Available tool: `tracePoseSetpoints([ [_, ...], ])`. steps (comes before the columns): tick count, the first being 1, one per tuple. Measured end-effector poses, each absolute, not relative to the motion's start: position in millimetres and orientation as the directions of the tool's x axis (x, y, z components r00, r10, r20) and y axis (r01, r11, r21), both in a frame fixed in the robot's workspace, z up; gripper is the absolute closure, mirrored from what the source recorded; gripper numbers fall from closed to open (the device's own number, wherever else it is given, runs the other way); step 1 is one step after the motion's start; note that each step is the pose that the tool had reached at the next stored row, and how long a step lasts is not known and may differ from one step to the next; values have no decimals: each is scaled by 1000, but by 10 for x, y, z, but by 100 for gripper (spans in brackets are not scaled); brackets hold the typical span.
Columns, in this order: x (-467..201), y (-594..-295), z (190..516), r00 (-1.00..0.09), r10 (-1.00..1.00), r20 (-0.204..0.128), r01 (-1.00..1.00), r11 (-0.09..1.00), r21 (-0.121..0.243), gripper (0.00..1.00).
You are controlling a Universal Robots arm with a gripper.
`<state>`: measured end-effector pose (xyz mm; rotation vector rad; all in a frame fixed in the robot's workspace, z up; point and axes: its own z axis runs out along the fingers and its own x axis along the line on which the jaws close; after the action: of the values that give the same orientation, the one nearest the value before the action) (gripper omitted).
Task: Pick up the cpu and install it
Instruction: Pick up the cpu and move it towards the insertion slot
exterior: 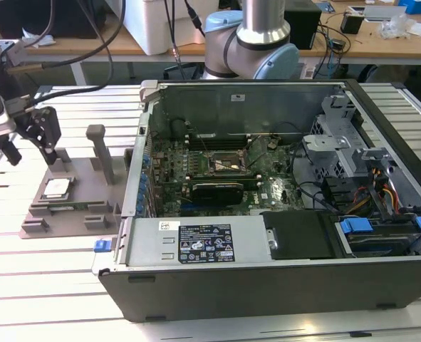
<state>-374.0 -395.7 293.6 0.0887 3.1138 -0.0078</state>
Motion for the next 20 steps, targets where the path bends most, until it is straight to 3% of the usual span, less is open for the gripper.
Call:
tracePoseSetpoints([
  [20, -3742, -3805, 2717, -998, 52, -27, 52, 999, -4, 34],
])
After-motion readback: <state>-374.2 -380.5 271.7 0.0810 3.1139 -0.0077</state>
